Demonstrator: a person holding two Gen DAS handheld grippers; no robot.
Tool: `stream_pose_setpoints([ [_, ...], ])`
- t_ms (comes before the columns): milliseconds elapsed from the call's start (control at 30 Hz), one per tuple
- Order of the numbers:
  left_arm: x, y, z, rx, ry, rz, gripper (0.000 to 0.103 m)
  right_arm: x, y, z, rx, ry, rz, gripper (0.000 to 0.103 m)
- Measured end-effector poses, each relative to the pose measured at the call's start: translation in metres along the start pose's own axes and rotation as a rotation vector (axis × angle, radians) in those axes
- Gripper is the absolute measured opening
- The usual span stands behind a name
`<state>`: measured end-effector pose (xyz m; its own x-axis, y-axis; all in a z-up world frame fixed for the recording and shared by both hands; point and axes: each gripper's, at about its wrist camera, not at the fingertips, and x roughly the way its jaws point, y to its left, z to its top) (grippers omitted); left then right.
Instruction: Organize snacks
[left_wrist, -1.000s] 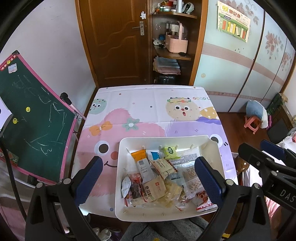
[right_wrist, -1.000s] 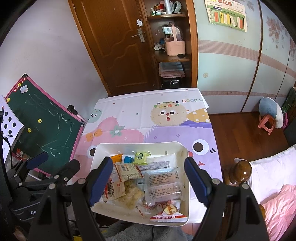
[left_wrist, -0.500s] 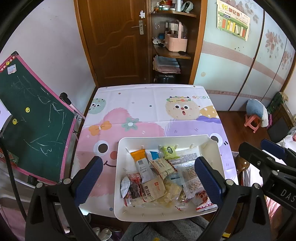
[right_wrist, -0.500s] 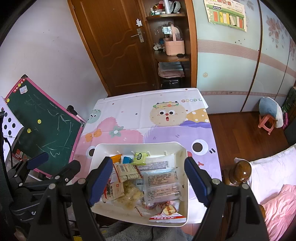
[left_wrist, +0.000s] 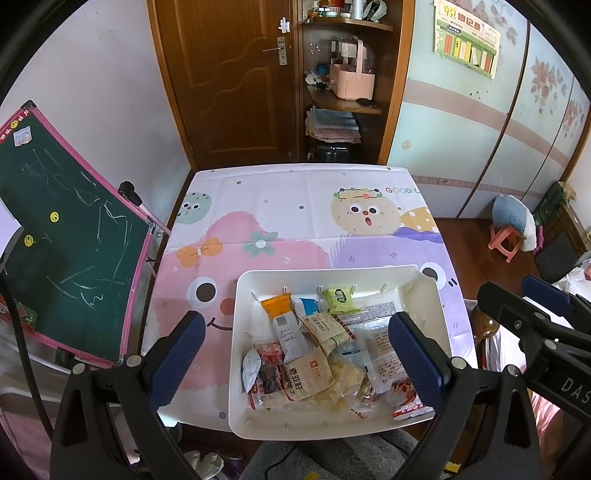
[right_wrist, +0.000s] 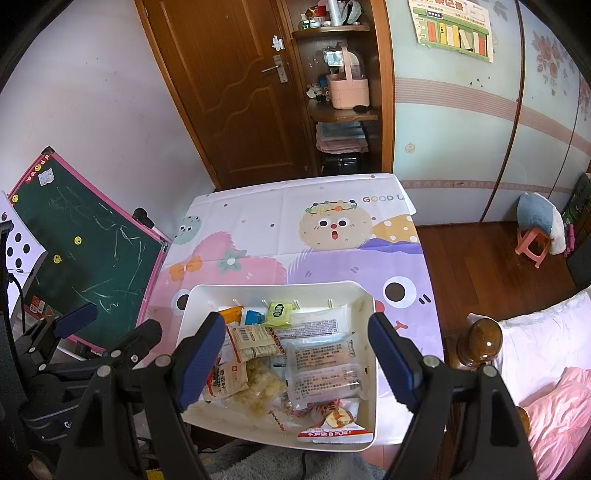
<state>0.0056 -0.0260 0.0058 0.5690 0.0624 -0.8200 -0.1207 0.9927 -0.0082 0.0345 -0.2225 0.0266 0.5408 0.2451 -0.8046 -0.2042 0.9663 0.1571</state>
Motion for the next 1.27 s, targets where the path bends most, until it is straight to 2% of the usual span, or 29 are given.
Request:
stream_pose_setpoints([
  [1267,0.001,0.0005,-0.002,0.003,0.008,0.0,0.099,0.0007,0.0014,0.0018,0.001,0.003,0.0,0.08],
])
